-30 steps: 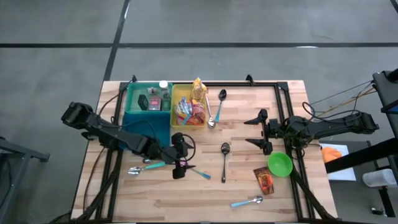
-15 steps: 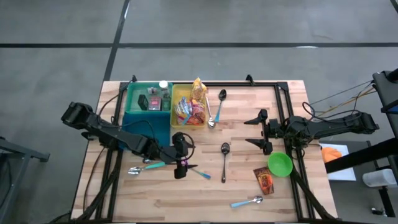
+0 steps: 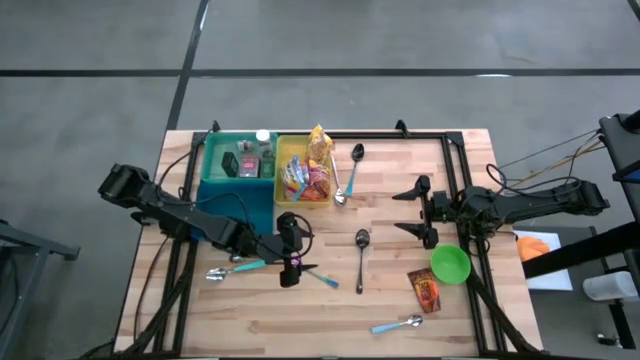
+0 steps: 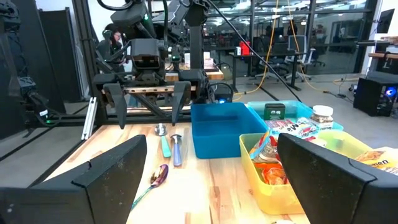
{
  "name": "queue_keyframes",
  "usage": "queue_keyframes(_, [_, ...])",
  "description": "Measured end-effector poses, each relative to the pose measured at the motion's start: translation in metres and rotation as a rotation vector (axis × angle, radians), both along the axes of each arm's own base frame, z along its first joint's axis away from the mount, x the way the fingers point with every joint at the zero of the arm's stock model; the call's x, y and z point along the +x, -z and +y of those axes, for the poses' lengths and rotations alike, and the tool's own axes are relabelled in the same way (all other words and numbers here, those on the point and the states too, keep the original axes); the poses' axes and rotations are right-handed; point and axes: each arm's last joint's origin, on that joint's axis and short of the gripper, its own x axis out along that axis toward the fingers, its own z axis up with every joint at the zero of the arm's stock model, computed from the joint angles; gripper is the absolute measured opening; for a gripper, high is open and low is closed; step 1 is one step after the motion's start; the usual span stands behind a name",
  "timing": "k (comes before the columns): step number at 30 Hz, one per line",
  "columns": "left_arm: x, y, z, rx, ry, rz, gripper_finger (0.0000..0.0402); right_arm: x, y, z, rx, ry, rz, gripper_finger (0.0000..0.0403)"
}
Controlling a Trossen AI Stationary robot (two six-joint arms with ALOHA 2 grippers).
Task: Pick & Place Food Item
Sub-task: Put the orange spice pack into the green bin
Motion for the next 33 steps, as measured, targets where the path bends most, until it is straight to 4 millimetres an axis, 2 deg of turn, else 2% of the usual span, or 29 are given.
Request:
queue_keyframes(25, [-0.0001, -0.0001, 0.0000, -0.001, 0.000, 0.000, 0.0395, 0.0000, -0.0002, 0.0000, 0.002, 0.000, -0.001, 0.0359])
queue_keyframes(33, [-0.0001, -0.0001, 0.0000, -0.001, 0.000, 0.000, 0.0395, 0.0000, -0.0002, 0.0000, 0.182, -0.008, -0.001, 0.0359])
